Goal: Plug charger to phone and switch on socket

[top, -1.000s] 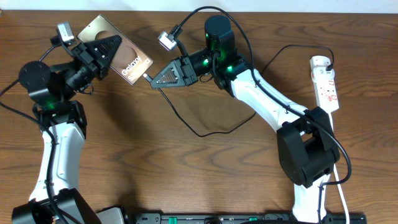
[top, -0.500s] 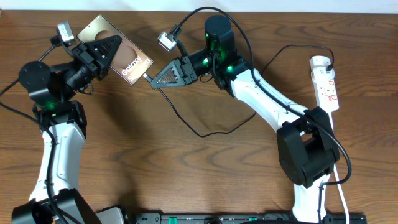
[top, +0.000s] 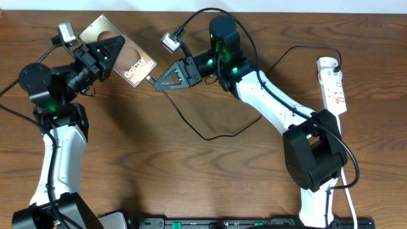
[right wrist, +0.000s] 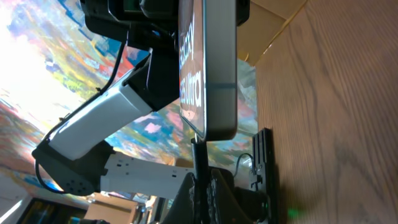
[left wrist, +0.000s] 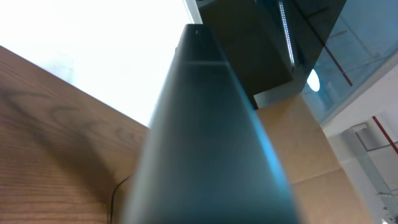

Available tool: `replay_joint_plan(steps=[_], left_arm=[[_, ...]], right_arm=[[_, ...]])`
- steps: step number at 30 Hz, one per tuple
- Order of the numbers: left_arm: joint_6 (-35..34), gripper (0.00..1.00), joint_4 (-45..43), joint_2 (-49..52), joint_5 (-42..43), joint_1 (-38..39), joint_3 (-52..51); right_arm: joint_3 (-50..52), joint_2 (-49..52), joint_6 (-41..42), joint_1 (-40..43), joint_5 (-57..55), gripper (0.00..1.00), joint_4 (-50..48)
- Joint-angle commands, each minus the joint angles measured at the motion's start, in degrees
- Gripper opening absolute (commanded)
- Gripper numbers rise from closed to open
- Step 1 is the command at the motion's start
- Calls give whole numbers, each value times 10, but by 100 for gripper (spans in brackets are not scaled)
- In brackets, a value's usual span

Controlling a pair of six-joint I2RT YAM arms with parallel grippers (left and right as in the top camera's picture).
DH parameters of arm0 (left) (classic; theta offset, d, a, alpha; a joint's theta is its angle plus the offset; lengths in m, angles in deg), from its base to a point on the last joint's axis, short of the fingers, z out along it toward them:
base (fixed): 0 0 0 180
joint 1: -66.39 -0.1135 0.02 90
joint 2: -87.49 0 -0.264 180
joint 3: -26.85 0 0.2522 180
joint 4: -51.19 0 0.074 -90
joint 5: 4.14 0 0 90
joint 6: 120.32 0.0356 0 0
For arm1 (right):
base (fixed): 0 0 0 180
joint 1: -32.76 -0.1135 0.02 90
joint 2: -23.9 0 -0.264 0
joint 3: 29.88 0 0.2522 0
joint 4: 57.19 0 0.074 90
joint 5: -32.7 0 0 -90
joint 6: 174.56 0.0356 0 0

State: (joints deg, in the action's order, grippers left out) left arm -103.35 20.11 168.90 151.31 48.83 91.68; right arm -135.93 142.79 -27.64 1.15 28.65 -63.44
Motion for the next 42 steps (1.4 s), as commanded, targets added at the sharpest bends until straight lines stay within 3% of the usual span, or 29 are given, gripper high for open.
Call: replay_joint_plan(steps=[1, 31, 34, 36, 37, 39, 42], left_arm=[[8, 7, -7, -1, 46, 7, 4], [30, 7, -7, -1, 59, 47, 4], [40, 7, -7, -1, 50, 43, 4], [40, 8, -7, -1, 44, 37, 4], [40, 7, -7, -1, 42, 31, 4], [40, 8, -7, -1, 40, 15, 4], [40, 7, -7, -1, 41, -8, 4]], right_arm=[[-10, 1, 9, 2, -33, 1, -4], [-10, 1, 9, 9, -28, 1, -19], [-10, 1, 14, 9, -27, 19, -19], [-10, 1, 14, 9, -24, 46, -19], [-10, 1, 13, 9, -22, 67, -19], [-10, 1, 13, 9, -20, 99, -19], [-10, 1, 13, 9, -20, 99, -21]])
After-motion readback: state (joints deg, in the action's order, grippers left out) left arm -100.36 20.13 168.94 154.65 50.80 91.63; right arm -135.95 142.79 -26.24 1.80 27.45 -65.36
